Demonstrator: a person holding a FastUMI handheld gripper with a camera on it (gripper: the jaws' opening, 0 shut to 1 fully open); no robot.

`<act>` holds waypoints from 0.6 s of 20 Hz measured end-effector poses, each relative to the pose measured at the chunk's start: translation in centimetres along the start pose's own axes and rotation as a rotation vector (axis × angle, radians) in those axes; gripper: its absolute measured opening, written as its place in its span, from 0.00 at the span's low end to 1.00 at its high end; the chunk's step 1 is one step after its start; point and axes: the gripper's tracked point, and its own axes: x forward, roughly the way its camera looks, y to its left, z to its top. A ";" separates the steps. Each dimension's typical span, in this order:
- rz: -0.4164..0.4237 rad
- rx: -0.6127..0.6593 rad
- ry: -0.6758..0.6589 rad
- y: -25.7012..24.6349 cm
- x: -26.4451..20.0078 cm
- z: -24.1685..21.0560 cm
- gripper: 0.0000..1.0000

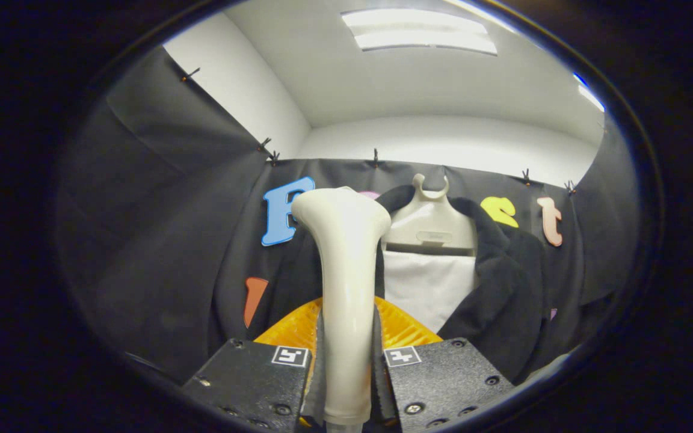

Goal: Iron the clothes twice with a garment steamer, once on the left side and once on the right side.

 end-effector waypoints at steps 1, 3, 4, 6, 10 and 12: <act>0.001 0.010 0.018 0.0 -0.3 -1.1 0.33; 0.003 0.014 0.045 -0.1 -1.2 -2.4 0.33; 0.009 0.008 0.055 0.0 -1.7 -3.0 0.32; 0.023 -0.007 0.088 0.2 -2.6 -4.5 0.32; 0.033 -0.012 0.133 0.1 -4.3 -6.9 0.33; 0.033 -0.011 0.157 0.0 -5.2 -7.9 0.33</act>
